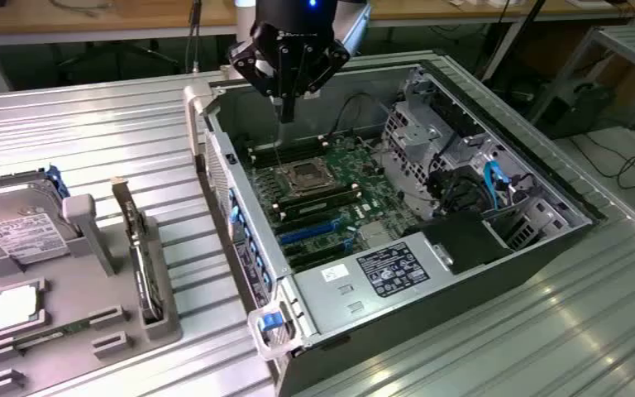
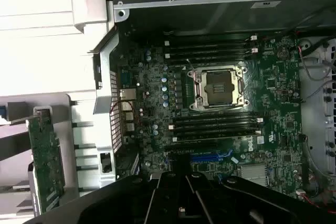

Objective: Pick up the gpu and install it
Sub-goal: 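Reach for the gpu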

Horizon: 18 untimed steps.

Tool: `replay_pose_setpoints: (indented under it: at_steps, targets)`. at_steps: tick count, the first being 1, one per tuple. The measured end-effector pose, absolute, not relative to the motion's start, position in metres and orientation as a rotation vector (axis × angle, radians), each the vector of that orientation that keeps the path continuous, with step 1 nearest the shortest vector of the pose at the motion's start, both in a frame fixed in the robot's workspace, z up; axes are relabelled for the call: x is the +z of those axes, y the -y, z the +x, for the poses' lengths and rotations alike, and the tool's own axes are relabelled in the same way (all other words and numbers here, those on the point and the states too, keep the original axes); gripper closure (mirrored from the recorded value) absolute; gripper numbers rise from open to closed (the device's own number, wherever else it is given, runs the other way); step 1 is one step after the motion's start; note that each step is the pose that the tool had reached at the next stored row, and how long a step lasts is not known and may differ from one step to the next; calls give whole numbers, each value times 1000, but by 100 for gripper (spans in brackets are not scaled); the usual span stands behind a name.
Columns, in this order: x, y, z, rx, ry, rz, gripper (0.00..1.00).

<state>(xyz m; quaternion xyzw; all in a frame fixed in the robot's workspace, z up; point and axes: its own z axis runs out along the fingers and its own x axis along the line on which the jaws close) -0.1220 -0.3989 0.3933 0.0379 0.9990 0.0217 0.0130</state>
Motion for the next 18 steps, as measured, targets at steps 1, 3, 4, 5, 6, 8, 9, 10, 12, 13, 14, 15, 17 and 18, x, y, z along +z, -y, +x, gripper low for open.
replay_pose_setpoints:
  at_steps: [1, 3, 4, 5, 6, 8, 9, 10, 12, 13, 14, 15, 17, 18]
  targets:
    - [393, 399, -123, 67, -3113, 118, 89]
    - [393, 399, -125, 68, -3113, 118, 89]
    - [393, 399, -126, 68, -3113, 118, 89]
    - [393, 399, -127, 68, -3113, 118, 89]
    - [393, 399, -128, 68, -3113, 118, 89]
    - [393, 399, -130, 68, -3112, 118, 89]
    - [393, 399, -131, 68, -3112, 118, 89]
    - [393, 399, -131, 68, -3112, 118, 89]
    - [393, 399, -133, 68, -3112, 118, 89]
    - [393, 399, -134, 68, -3112, 118, 89]
    - [393, 399, -135, 68, -3113, 118, 89]
    - [393, 399, -136, 68, -3113, 118, 89]
    - [393, 399, -138, 68, -3112, 118, 89]
    - [393, 399, -140, 68, -3113, 118, 89]
